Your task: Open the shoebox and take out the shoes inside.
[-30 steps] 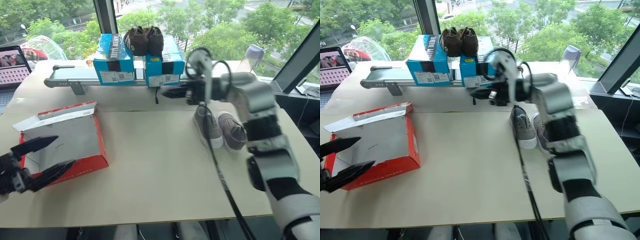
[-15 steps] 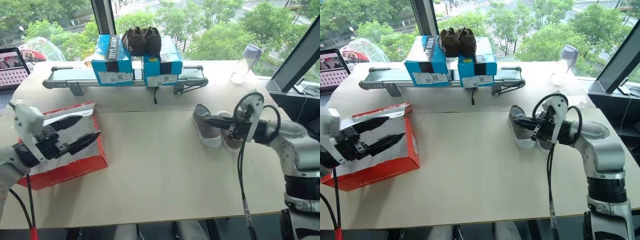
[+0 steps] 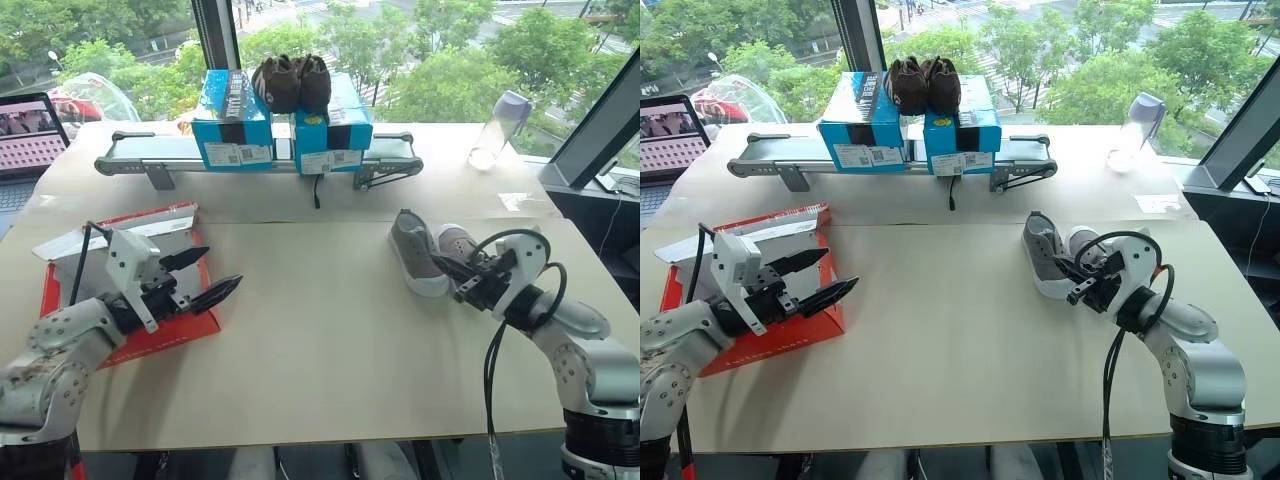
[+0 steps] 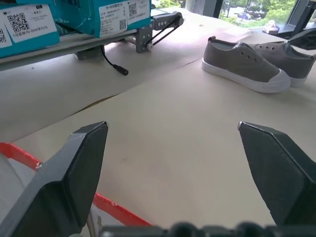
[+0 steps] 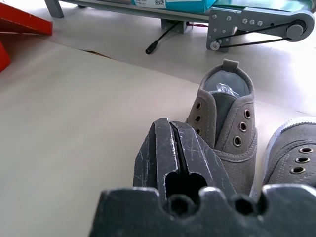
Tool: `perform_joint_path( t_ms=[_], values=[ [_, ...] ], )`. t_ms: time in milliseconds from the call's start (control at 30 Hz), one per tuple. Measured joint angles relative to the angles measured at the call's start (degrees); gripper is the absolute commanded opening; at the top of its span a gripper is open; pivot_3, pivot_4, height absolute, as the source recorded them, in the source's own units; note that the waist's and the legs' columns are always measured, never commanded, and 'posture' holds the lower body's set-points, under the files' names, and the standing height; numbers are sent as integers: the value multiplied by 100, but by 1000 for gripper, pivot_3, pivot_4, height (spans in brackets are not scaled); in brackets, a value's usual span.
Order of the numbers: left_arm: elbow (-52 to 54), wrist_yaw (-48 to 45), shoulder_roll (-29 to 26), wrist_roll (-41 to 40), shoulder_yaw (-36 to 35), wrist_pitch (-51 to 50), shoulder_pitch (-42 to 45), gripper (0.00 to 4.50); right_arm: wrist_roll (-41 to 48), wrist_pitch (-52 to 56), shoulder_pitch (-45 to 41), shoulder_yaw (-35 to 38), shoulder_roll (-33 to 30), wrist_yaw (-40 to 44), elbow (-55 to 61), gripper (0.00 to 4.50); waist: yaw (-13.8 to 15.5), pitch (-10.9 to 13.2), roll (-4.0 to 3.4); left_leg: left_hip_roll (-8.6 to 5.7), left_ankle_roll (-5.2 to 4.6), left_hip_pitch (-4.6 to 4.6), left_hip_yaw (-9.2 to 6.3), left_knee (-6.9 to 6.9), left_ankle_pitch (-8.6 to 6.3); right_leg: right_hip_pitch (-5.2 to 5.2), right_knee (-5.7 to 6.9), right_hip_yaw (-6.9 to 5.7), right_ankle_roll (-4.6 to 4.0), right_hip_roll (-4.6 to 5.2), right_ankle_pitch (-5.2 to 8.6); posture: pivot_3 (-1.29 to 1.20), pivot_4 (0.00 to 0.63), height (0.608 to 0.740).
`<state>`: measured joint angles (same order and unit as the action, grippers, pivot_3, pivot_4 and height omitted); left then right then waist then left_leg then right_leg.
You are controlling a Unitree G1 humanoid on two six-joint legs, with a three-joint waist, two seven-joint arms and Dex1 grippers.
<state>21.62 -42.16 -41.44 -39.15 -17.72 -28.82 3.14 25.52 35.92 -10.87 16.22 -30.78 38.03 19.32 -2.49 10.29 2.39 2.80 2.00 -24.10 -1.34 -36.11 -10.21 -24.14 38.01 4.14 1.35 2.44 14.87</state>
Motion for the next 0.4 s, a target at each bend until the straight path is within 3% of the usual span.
perform_joint_path(
  t_ms=[100, 400],
  values=[
    [-40, -19, 43, 66, 75, 5, 119, 4500, -69, -97, 49, -5, -4, -129, -1, 700, 3, 0, 0, 0, 0, 0, 0, 0, 0, 1, 0, 0, 0, 0, 0, 0, 150, 740],
    [-239, -166, 78, 286, 219, 103, 246, 4500, -131, -197, 298, -84, -126, -134, -1, 3769, 2, 0, 0, 0, 0, 0, 0, -1, 0, 2, 0, 0, 0, 0, 0, 0, 150, 740]
  ],
)
